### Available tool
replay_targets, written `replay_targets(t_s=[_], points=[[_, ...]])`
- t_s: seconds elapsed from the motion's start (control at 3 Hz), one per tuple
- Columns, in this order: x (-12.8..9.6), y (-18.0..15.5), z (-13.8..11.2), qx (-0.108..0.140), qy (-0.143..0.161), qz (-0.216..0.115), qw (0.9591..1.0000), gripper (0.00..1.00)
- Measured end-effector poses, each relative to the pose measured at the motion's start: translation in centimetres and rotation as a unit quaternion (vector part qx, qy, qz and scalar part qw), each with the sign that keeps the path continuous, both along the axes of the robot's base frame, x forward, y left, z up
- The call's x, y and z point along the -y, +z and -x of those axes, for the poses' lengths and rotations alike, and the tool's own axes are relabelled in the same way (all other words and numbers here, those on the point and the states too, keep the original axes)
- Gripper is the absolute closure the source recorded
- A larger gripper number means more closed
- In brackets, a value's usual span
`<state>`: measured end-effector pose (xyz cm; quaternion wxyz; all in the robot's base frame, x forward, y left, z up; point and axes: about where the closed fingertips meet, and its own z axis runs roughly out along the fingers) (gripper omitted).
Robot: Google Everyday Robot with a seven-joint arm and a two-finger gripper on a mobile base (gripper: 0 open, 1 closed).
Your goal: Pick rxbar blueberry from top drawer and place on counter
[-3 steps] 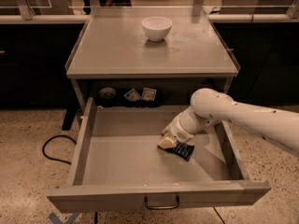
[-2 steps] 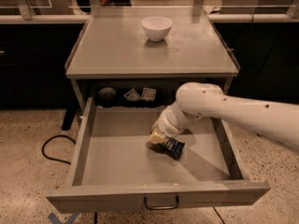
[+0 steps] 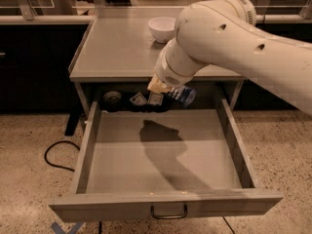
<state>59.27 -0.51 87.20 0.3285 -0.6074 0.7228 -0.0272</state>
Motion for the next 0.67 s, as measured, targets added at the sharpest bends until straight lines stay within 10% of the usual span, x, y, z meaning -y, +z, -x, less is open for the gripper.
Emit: replay_targets(t_s=[0.67], points=[[-2.2,4.0,-1.4,0.046,0.022,0.030,0.9982,1.00]])
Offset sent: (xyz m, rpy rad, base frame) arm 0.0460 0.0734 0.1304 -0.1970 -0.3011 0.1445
